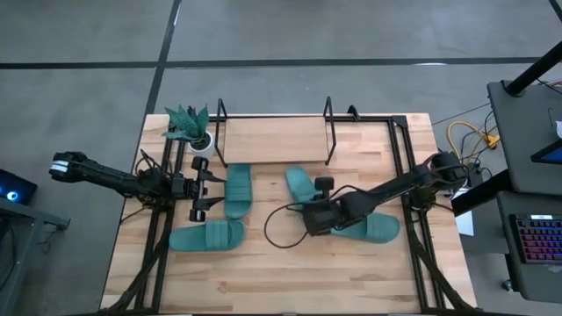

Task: Pick and place slides into the shelf
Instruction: Put the green slipper on the shelf

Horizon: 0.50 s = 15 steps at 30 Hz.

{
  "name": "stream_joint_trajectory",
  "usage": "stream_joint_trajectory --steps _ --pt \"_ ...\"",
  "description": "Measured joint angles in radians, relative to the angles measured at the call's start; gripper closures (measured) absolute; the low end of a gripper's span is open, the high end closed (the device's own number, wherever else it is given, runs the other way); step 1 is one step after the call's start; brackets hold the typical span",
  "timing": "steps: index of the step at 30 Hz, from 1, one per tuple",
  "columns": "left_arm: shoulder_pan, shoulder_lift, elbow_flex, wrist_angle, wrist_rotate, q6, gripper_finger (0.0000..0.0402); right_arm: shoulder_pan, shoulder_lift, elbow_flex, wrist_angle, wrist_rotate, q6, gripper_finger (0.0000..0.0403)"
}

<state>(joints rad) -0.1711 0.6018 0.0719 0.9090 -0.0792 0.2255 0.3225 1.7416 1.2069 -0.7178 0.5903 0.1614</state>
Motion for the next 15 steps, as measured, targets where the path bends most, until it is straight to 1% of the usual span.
stream_joint_trajectory --steps 8,15 --pt "0.0 0.0 0.0 0.0 0.0 0.0 0.0198 0.004 0.0 0.115 -0.116 -0.002 0.081 0.039" --pt "0.0 0.0 0.0 0.0 0.0 0.0 0.0198 0.015 0.0 0.204 -0.171 0.001 0.078 0.039"
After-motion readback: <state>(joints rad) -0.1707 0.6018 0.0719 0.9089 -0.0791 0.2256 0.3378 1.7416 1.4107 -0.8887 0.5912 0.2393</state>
